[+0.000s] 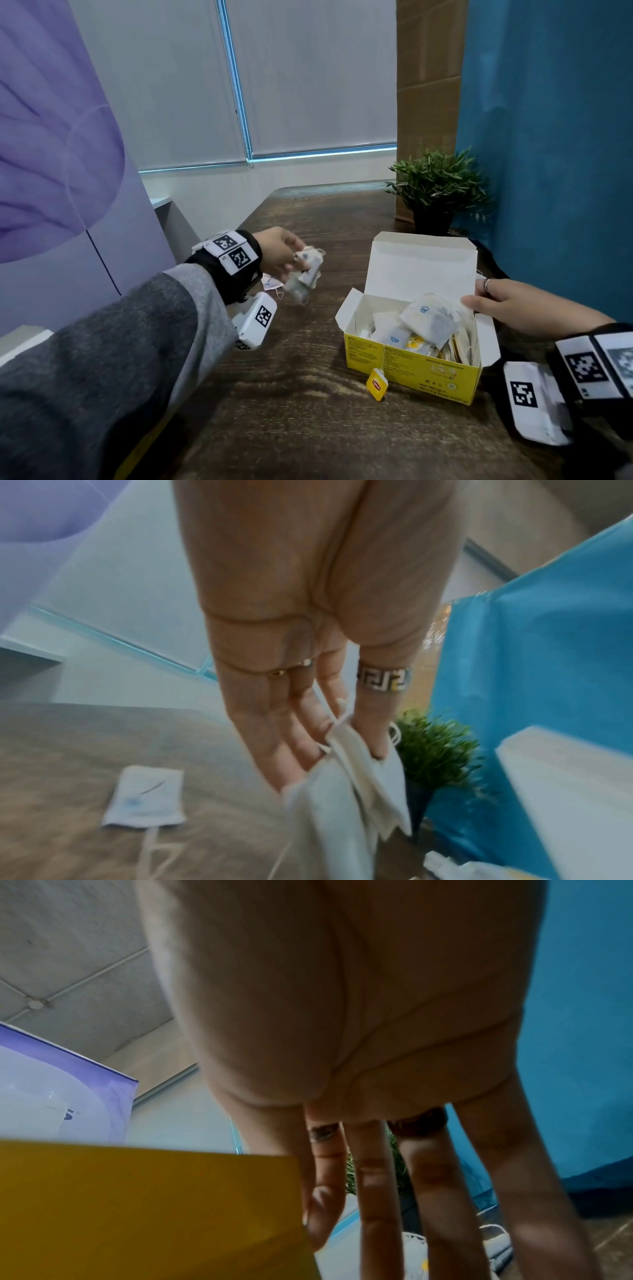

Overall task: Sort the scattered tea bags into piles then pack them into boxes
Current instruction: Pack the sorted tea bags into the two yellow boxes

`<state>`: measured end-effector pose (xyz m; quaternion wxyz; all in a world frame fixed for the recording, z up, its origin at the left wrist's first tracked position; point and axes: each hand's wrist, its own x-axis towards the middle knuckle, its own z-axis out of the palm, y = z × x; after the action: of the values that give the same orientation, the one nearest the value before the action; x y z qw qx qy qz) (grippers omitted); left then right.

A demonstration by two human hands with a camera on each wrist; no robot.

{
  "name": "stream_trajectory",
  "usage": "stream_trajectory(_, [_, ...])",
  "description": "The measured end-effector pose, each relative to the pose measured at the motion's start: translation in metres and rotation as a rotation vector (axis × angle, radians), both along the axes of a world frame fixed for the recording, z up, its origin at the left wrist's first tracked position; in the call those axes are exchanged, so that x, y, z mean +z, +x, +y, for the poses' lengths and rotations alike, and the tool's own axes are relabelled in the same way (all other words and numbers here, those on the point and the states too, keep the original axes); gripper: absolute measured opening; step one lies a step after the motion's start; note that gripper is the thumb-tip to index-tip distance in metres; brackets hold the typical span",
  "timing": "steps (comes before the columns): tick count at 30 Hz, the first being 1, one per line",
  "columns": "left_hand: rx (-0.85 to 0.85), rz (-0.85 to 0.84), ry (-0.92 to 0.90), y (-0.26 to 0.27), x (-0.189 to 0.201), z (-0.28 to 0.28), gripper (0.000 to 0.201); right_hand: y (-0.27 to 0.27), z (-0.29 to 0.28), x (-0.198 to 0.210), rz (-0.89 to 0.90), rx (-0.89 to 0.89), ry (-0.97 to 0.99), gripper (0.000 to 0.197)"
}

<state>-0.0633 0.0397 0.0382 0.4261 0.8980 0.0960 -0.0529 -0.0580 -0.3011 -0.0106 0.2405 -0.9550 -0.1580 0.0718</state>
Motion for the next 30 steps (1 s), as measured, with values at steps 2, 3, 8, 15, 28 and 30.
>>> stream_trajectory(2, [-0.045,-0.076,-0.108,-0.004,0.013,-0.018,0.016,0.001,0.0,-0.001,-0.002,0.001,-0.003,0.034])
stream_trajectory(3, [-0.073,-0.093,-0.178,-0.007,0.019,-0.029,0.018,0.0,0.0,-0.001,-0.003,0.0,-0.007,0.034])
stream_trajectory(8, [-0.26,0.031,-0.347,-0.013,0.012,-0.083,0.027,0.001,0.0,-0.001,-0.006,0.0,-0.016,0.034])
stream_trajectory(15, [-0.01,-0.088,-0.002,0.011,0.012,-0.039,0.025,-0.001,0.001,-0.001,-0.015,-0.017,-0.02,0.032])
stream_trajectory(28, [0.141,0.159,0.588,0.065,-0.069,0.065,0.043,0.002,0.001,-0.002,-0.015,-0.012,-0.059,0.036])
stream_trajectory(30, [0.067,0.215,0.624,0.067,-0.077,0.064,0.032,0.003,0.0,-0.004,-0.024,-0.01,-0.058,0.035])
